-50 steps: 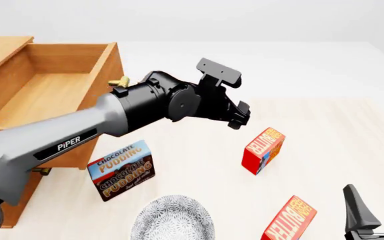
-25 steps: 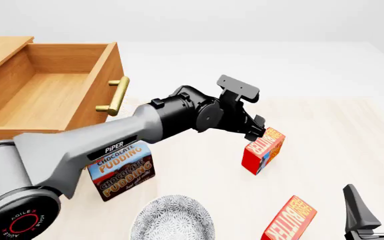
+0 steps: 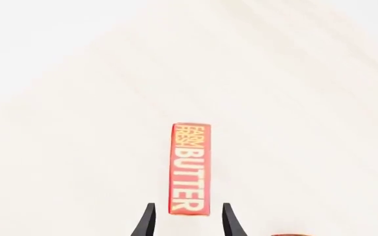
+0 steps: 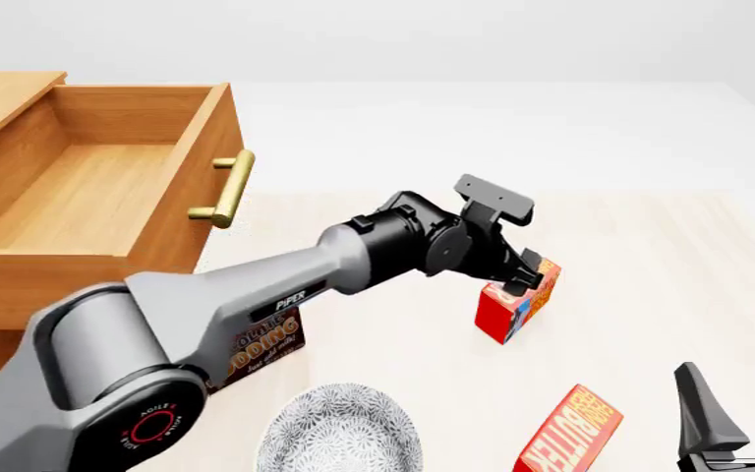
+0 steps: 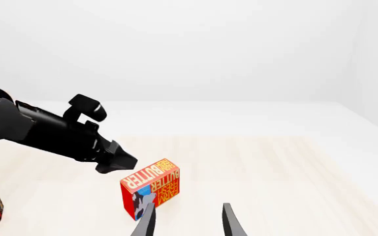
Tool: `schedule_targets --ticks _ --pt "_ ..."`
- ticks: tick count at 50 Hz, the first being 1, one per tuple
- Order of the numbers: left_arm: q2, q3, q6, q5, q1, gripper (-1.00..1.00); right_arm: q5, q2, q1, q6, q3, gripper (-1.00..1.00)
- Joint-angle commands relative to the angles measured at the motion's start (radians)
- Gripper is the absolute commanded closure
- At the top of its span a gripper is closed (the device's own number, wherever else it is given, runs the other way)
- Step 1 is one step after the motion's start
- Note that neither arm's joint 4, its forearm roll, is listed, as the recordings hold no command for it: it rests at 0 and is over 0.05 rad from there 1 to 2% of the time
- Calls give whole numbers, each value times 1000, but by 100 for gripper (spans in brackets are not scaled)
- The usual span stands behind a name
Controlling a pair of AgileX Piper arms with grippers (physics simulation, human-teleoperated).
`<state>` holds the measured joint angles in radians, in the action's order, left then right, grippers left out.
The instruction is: Put the butter at the front in the top drawer of the cabinet and close it.
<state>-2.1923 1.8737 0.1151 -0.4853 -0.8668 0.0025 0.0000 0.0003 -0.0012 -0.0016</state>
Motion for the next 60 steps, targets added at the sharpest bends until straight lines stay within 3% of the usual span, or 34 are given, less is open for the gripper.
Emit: schedule_targets --ticks 1,39,60 --pt "-69 60 10 -15 -11 -100 -4 0 0 0 0 -100" --pt "-173 99 28 0 -8 -100 -3 0 0 0 0 -100" --pt "-269 195 42 -38 -21 -100 -3 0 0 1 0 -100"
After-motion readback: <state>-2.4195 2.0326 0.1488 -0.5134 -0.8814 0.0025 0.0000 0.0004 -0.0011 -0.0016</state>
